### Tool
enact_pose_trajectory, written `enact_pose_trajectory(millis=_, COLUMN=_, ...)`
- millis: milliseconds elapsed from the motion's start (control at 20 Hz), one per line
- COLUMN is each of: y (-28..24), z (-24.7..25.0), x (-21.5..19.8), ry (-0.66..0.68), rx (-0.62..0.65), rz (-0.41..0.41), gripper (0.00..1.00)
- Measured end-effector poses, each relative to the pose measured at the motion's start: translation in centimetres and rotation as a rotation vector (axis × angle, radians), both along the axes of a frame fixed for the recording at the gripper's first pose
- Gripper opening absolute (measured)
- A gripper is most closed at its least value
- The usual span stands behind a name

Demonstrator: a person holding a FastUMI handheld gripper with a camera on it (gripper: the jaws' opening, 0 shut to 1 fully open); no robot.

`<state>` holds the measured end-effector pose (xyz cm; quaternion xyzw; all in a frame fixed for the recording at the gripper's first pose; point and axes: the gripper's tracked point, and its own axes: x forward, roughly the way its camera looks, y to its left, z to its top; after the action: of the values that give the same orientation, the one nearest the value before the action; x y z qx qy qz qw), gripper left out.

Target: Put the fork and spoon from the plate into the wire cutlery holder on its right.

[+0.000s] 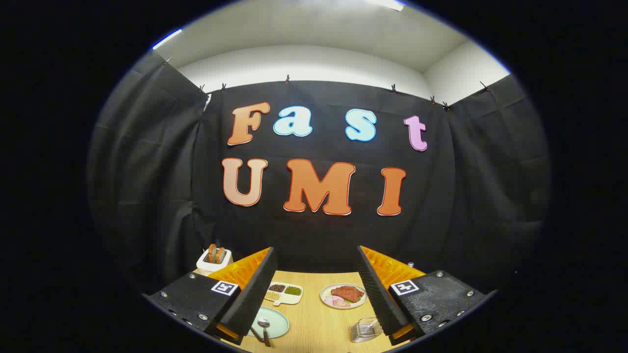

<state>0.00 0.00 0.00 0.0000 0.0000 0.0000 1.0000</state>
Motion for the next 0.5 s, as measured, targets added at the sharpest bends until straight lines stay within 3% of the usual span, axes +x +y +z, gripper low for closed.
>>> enact_pose_trajectory(millis=150, y=0.5, z=-0.5, x=1.4, ry=0.006, rx=0.061, rz=0.057, gripper=0.97)
enact_pose_trajectory(millis=500, y=-0.6, z=-2.1, x=5.1, ry=0.021, rx=0.045, rz=0.115, gripper=0.97)
